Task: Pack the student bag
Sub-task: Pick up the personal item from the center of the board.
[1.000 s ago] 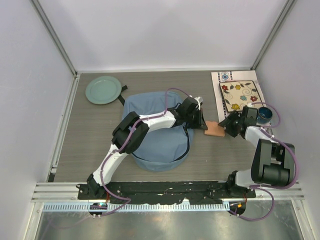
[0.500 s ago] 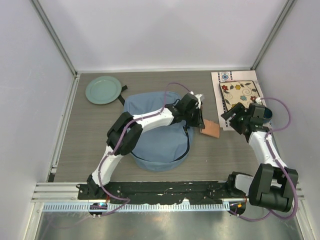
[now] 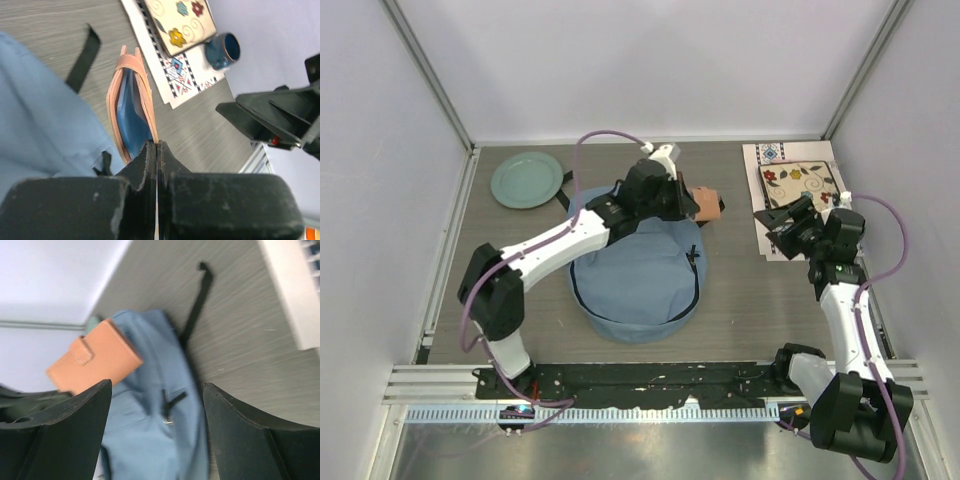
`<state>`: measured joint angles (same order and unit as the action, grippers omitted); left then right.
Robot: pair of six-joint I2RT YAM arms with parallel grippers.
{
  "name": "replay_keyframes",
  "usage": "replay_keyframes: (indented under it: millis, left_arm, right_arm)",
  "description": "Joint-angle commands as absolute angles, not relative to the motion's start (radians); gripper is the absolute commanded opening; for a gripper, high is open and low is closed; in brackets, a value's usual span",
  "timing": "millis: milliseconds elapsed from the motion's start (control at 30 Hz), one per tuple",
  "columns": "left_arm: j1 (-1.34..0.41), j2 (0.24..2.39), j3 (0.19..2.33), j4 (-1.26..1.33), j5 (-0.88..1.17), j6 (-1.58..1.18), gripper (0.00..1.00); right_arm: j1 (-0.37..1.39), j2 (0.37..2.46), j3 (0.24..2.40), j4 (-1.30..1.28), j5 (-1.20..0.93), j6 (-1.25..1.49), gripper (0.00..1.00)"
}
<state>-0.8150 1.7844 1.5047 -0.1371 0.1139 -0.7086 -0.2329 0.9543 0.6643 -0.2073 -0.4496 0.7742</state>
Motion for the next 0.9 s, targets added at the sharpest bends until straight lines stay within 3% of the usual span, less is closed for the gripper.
replay_keyframes:
  millis: [0, 233, 367, 667, 867]
  left_arm:
    - [-0.798, 1.63, 1.379, 0.006, -0.049, -0.784, 0.0]
    - [-0.792, 1.5, 1.229, 0.109, -0.12, -0.88, 0.0]
    - [-0.792, 1.456, 1.183, 0.126, -0.129, -0.914, 0.0]
    - [-0.792, 1.381, 1.046, 0.259, -0.12, -1.0, 0.0]
    - [-0.792, 1.381, 1.014, 0.291, -0.107, -1.032, 0.0]
  right_arm:
    - [-0.203, 0.93, 0.54, 0.212, -0.702, 1.069, 0.79]
    - [0.105, 0.999, 0.526, 0.317, -0.523, 1.129, 0.79]
    - [0.236, 1.063, 0.473, 0.562, -0.468, 1.261, 0.79]
    - [0.293, 1.215, 0.408, 0.906, -0.44, 1.437, 0.79]
    - [0.305, 1.256, 0.402, 1.003, -0.425, 1.502, 0.79]
